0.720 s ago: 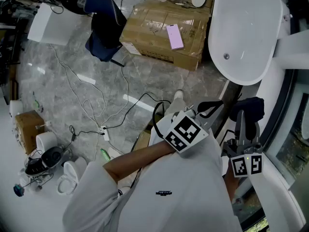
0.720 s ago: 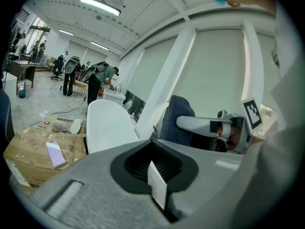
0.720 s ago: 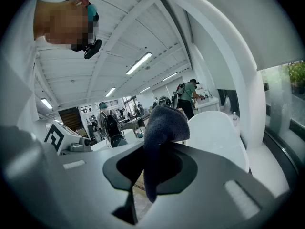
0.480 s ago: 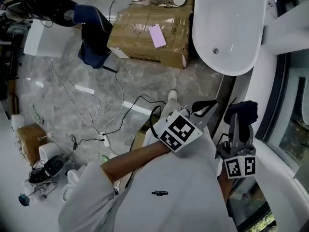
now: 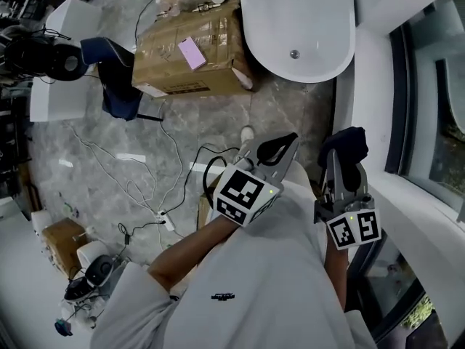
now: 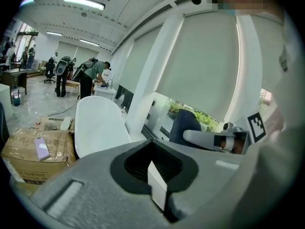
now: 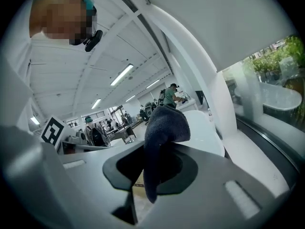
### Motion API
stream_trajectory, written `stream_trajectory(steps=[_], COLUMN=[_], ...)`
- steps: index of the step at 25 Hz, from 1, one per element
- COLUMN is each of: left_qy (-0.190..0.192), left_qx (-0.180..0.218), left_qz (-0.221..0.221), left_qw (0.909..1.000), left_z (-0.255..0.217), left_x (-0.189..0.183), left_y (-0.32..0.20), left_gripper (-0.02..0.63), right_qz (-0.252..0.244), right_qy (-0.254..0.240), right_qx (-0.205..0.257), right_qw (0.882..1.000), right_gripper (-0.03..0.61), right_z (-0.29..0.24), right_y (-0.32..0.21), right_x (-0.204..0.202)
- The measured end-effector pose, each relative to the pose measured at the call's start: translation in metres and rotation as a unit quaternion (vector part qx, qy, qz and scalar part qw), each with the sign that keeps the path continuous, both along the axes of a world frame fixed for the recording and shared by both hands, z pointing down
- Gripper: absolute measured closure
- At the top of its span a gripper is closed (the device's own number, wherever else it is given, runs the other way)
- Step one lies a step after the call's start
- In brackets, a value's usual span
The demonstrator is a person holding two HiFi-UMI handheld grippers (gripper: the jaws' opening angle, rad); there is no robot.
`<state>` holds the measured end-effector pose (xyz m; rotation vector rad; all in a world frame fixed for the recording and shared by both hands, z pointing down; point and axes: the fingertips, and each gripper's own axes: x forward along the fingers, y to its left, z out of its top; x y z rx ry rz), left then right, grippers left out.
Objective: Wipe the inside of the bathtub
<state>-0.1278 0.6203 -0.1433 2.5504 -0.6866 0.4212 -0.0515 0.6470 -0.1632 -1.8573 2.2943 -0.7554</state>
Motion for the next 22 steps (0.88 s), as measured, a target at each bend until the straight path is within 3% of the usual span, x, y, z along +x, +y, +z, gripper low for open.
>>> stream_trajectory(steps=[5,12,19,22], left_qy=[0.002,0.003,0.017,-0.004], left_qx=[0.009,0.0,-0.037,-0.044], left_qz=[-0.008,0.008,0.033,0.059], left_qw=[0.9999,1.0,0.9986,0.9973], left_z=[0.002,0.006,0.02,0.03], left_x=[0.019,0.031,0.05,0.061], left_y=[0.022,0.015,-0.009,-0.033], left_gripper=[0.618,0.618,0.619,0.618], right_qz=[-0.002,0.013,0.025,0.034], right_qy=[0.003,-0.004,-0.002,-0.002], right_qx=[0.008,-0.002,-0.014,-0.023], right_qw=[1.0,1.0,1.0,0.999], right_gripper=[0.532,0.532,0.532,0.532], right_z=[0.001,0.008,0.017,0.02], right_y=[0.02,0.01,-0.014,-0.041], right_x=[0.023,0.038,0.054,0.062])
